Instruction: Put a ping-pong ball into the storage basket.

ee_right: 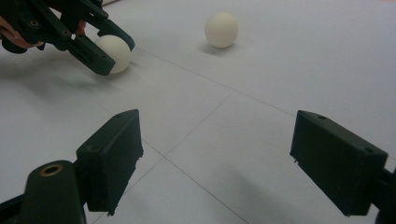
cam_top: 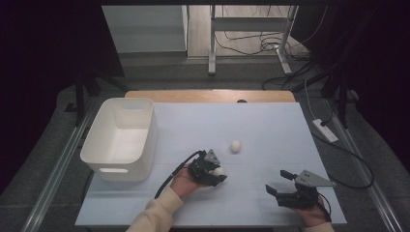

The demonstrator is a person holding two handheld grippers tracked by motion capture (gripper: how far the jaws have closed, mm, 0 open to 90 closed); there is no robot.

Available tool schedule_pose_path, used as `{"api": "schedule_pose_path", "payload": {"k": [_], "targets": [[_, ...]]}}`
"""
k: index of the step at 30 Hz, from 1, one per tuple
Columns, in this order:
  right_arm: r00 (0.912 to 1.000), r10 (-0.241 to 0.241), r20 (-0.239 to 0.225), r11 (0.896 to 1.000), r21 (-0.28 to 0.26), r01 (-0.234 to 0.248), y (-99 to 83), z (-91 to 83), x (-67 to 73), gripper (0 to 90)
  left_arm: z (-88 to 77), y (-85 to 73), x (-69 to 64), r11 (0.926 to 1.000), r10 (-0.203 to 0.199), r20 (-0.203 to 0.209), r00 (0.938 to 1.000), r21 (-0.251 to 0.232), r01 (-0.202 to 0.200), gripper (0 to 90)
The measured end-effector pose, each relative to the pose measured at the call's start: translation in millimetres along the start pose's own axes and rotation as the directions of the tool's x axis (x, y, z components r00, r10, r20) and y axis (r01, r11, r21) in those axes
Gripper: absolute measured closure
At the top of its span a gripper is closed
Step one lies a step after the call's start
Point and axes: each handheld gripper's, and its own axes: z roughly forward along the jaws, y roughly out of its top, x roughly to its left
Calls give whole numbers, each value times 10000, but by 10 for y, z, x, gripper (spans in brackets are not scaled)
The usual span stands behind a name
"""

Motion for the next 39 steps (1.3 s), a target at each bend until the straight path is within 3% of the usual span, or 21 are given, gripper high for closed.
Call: {"api": "schedule_pose_path", "payload": {"k": [11, 20, 24, 28, 39], "targets": [[10000, -1, -8, 10000, 5, 1, -1, 0, -2, 165, -101, 12, 5, 9992, 161, -139, 9998, -356, -165, 506], [10000, 12, -4, 10000, 41, -12, -3, 0, -7, 165, -197, 19, 16, 9973, 2, -270, 9996, -740, -22, 506], [10000, 17, -14, 10000, 29, -17, -4, 1, -6, 165, -266, 26, 20, 9946, -58, -314, 9995, -1039, 25, 506], [10000, 13, 1, 10000, 34, -13, -2, 0, -9, 164, -350, 41, 24, 9898, -168, 77, 9998, -1412, 177, 506], [10000, -11, -8, 10000, 42, 11, -1, 1, -6, 165, -508, 100, -58, 9823, 116, -115, 9999, -1869, -136, 506]]}}
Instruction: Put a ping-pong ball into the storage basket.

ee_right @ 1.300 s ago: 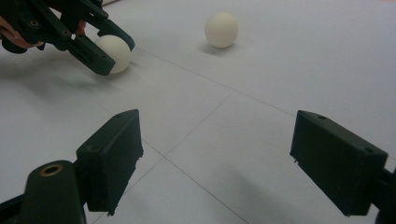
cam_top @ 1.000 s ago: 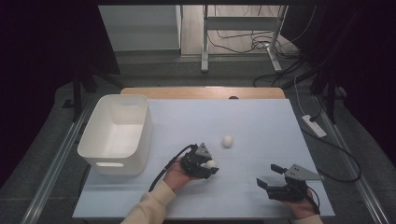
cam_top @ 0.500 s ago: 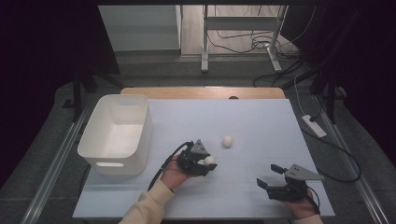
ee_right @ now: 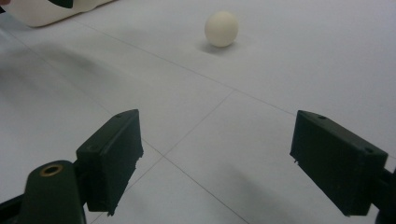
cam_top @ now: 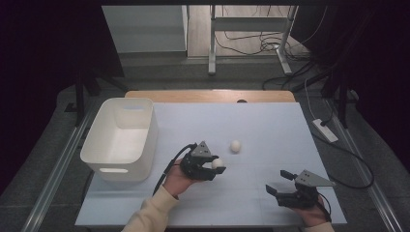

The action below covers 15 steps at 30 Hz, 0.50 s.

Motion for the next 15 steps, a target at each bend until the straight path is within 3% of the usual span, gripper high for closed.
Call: {"api": "schedule_pose_path", "payload": {"k": [15], "targets": [[10000, 0, 2, 10000, -20, 0, 0, 1, 4, 165, -179, 44, -1, 9977, 22, -301, 9995, -681, -42, 506]]}}
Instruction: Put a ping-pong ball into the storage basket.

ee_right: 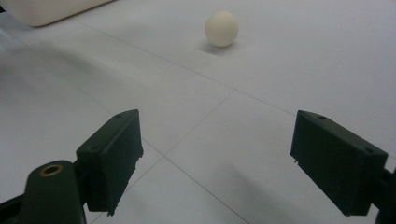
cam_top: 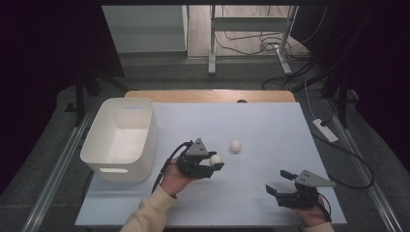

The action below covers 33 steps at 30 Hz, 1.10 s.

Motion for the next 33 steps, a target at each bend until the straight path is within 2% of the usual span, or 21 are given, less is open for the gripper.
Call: {"api": "schedule_pose_path", "payload": {"k": [6, 15, 33], "targets": [[10000, 7, -2, 10000, 10, -7, 0, 2, 2, 165, -85, 22, -2, 9993, 61, -182, 9998, -361, -68, 507], [10000, 2, 11, 10000, 1, -2, 0, -4, -6, 165, -308, 57, 24, 9942, 57, -523, 9986, -1071, -112, 508], [10000, 18, 8, 10000, 7, -18, 1, -4, -5, 165, -590, 79, 55, 9850, -19, -783, 9969, -1723, -116, 508]]}}
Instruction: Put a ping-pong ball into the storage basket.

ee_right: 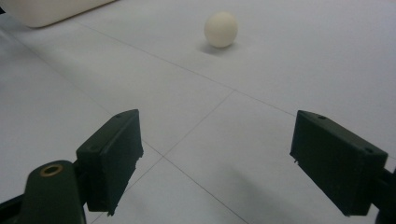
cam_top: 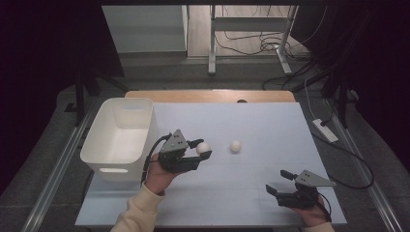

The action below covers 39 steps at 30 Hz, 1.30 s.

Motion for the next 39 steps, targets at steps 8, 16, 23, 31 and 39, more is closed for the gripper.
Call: {"api": "schedule_pose_path", "payload": {"k": [8, 16, 23, 31, 39], "targets": [[10000, 14, -1, 10000, -17, -14, 0, -2, 0, 165, -100, 19, 27, 9997, -47, -129, 9999, -246, 43, 507], [10000, 15, 3, 10000, -34, -15, 3, 0, 0, 165, -206, 46, 54, 9989, -52, -217, 9998, -467, 42, 507], [10000, 11, 6, 10000, -17, -11, 1, 0, 1, 165, -263, 54, 77, 9982, -83, -339, 9994, -602, 62, 507], [10000, 1, 5, 10000, -12, -1, 1, 0, 2, 165, -281, 54, 91, 9981, -109, -360, 9993, -604, 87, 507], [10000, -6, 7, 10000, -14, 6, -2, 6, 4, 165, -308, 59, 110, 9973, -152, -490, 9987, -727, 116, 507]]}}
